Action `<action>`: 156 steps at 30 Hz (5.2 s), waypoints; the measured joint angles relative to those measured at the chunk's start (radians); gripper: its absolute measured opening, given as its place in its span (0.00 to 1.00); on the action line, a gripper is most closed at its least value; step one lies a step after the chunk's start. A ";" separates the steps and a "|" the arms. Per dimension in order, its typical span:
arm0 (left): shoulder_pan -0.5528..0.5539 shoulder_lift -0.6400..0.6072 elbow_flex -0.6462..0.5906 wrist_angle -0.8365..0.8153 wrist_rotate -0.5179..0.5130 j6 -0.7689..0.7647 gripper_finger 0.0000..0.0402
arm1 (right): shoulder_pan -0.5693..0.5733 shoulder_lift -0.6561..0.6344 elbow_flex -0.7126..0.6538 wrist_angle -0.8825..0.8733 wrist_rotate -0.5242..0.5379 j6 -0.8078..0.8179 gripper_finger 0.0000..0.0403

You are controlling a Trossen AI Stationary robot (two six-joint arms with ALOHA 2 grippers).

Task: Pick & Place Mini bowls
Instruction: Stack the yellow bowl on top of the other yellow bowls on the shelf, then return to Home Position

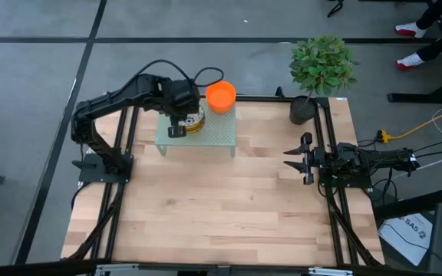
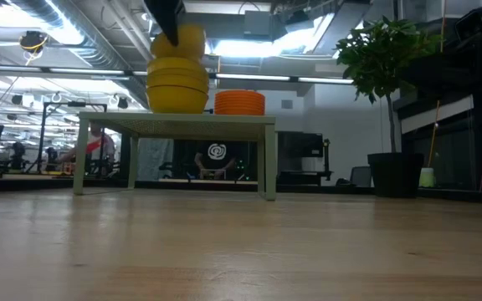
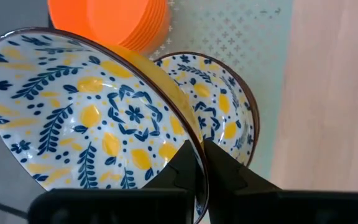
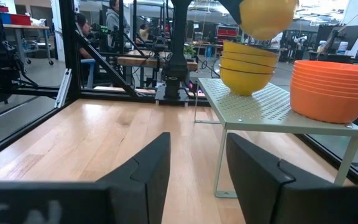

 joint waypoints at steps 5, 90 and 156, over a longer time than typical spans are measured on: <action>0.057 0.000 0.000 0.000 0.083 0.031 0.02 | 0.000 0.000 0.000 0.000 0.000 0.000 0.39; -0.384 -0.646 -1.132 1.167 0.260 -0.396 0.29 | 0.000 0.000 0.000 0.000 0.000 0.000 0.39; -0.066 -1.574 -1.882 1.526 0.118 -0.189 0.29 | 0.000 0.000 0.000 0.000 0.000 0.000 0.39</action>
